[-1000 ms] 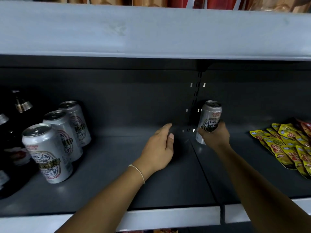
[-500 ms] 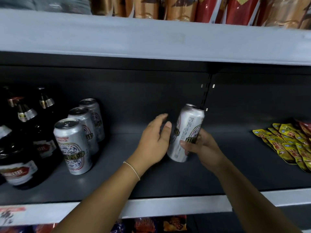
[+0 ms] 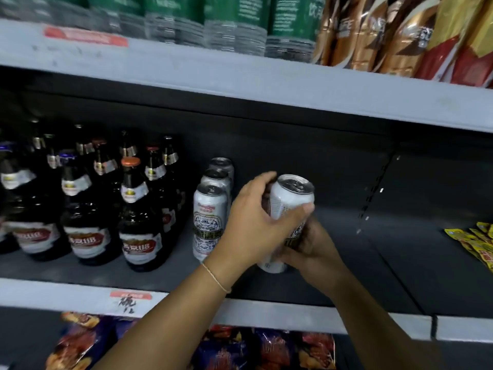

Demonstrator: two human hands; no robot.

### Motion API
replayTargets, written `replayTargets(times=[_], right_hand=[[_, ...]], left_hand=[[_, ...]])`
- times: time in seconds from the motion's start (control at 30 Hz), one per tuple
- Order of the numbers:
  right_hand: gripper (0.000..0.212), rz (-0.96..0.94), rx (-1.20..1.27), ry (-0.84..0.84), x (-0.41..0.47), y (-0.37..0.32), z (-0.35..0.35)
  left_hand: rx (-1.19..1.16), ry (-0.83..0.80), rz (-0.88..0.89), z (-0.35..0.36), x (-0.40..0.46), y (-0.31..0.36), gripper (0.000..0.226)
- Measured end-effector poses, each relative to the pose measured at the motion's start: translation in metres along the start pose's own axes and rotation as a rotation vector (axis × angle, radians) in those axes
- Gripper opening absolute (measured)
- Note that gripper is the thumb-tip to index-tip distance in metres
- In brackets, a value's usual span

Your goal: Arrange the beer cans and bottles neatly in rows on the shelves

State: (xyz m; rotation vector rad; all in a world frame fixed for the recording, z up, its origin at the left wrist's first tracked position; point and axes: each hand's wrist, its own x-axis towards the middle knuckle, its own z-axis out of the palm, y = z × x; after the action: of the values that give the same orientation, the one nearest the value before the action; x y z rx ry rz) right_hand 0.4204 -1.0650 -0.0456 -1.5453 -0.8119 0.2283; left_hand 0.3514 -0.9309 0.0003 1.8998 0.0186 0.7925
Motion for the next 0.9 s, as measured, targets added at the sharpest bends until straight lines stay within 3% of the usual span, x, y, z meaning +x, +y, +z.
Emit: replayTargets(times=[0.17,0.3,0.5,0.73,0.9], right_hand=[[0.06,0.01,-0.064,0.112,0.0,-0.001,0.05],[0.056,0.031,-0.056,0.2,-0.006,-0.002,0.083],[0.069,0.014,-0.081,0.19,-0.01,-0.01,0.112],[0.067,0.066,-0.221,0.162,-0.018,0.004,0.127],[0.063,0.119,-0.258,0.244,-0.021,0.017,0.141]], left_hand=[[0.06,0.081,-0.053,-0.031,-0.011,-0.01,0.08],[-0.052,0.116,-0.125,-0.056,-0.018,-0.018,0.078],[-0.287,-0.027,-0.186,-0.092,-0.011,-0.033,0.058],[-0.402,-0.197,-0.184,-0.116,-0.007,-0.053,0.06],[-0.365,-0.29,-0.176,-0.118,-0.011,-0.067,0.064]])
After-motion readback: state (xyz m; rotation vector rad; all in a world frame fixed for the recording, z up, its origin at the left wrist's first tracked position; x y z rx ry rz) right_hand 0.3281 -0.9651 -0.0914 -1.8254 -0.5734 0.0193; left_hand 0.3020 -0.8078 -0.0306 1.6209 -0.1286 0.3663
